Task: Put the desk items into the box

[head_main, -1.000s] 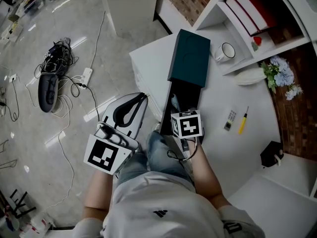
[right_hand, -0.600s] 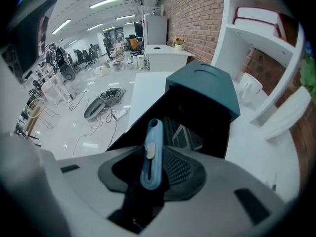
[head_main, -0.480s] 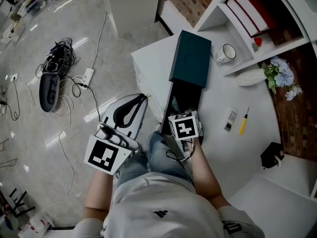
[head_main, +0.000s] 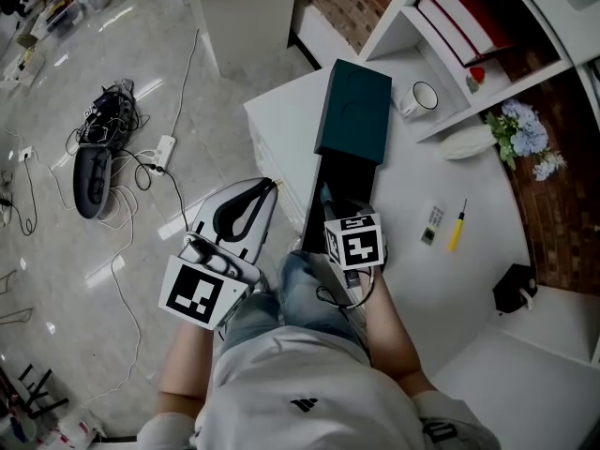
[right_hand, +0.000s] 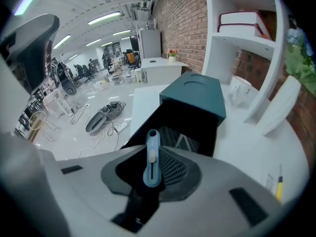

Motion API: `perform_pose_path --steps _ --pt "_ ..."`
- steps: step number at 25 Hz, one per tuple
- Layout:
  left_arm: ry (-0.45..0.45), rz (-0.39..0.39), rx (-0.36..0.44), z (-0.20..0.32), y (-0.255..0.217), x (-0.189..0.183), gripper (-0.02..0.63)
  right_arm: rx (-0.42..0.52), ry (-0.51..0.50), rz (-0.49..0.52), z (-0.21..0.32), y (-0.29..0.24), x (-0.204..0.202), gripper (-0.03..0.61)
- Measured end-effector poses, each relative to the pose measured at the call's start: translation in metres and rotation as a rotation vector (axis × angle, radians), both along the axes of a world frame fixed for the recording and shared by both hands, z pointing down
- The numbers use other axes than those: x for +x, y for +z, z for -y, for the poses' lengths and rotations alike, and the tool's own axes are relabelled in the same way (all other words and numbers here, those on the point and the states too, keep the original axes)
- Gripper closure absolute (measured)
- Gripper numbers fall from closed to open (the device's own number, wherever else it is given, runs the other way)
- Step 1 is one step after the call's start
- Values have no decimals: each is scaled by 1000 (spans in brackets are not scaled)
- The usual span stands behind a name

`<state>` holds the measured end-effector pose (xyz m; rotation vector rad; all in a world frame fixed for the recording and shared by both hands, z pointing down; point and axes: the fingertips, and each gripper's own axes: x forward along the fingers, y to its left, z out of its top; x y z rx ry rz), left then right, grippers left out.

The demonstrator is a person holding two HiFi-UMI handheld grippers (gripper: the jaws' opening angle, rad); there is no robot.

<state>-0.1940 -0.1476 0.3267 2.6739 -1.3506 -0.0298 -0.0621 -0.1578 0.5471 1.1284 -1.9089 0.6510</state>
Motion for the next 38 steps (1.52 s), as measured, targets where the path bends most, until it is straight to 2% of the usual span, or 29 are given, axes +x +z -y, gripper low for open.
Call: perform_pose_path --steps 3,6,12,21,28,38 --pt "17 -1 13 -2 -6 5 600 47 26 50 0 -15 1 542" --pt "43 1 20 -4 -10 13 600 73 30 114 -3 -30 -1 568" --pt "102 13 27 -14 -9 33 600 121 27 268 -14 -57 -3 571" --pt "188 22 31 -29 -10 61 600 334 40 439 -27 -125 2 572" --pt "259 33 52 -41 -16 85 600 473 48 528 -43 -181 10 572" --pt "337 46 49 -55 -19 110 600 654 9 562 -75 -237 21 572"
